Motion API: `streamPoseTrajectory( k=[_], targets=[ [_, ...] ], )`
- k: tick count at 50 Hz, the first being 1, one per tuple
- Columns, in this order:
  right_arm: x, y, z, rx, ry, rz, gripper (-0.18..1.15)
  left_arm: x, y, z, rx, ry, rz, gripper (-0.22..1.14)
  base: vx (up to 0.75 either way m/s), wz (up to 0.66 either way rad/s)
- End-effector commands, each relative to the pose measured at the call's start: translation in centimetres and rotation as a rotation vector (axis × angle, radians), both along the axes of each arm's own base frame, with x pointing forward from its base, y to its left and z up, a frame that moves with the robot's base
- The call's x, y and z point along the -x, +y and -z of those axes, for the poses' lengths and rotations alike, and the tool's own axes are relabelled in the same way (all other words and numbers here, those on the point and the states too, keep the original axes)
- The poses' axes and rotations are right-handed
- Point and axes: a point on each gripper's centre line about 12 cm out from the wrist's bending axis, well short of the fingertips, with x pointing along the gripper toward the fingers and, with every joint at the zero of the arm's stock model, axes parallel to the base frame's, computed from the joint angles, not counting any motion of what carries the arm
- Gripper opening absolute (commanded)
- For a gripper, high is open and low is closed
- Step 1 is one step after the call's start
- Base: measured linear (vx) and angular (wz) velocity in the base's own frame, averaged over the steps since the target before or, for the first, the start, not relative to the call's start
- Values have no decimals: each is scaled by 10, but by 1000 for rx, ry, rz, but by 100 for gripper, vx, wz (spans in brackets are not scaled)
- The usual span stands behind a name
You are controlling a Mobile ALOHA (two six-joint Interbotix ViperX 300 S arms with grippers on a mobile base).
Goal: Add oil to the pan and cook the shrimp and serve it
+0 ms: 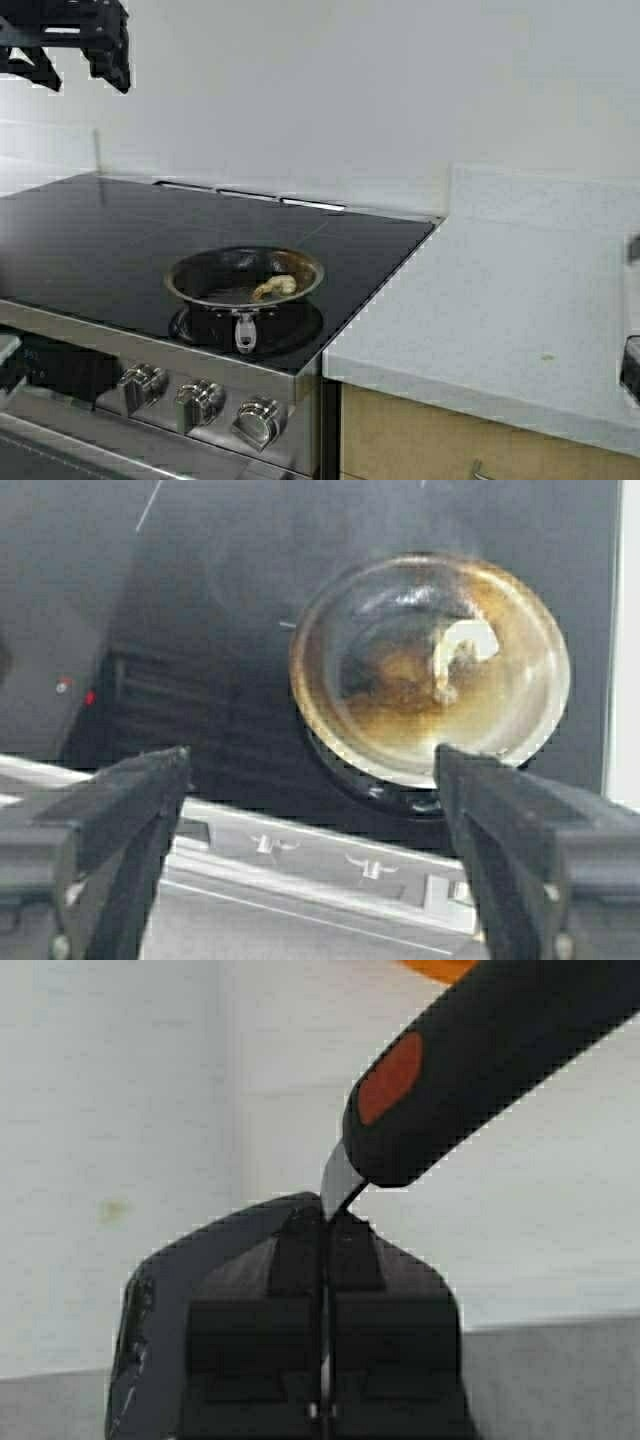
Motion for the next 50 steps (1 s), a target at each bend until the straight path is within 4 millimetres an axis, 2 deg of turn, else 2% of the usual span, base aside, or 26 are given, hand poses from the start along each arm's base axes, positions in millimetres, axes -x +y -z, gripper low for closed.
streamPoseTrajectory(
  k=[1,6,20,30,39,43,50],
  targets=[
    [9,-28,8,22,37,63,8,-1,-2,-4,10,-17,5,102,0,0],
    [12,-43,23,14,65,102,8,-2,-2,-4,14,-19,5,103,0,0],
    [5,-58,74,-28,190,99,7,-1,-2,0,17,-6,4,103,0,0],
    [7,-82,98,-68,264,149,7,-1,-2,1,15,0,4,103,0,0],
    [2,-89,126,-116,350,136,7,-3,-2,6,9,18,3,103,0,0],
    [-3,-90,134,-140,350,119,7,-3,-3,8,8,25,3,103,0,0],
    [-20,-91,132,-179,288,92,7,-5,-3,11,5,38,2,103,0,0]
  ],
)
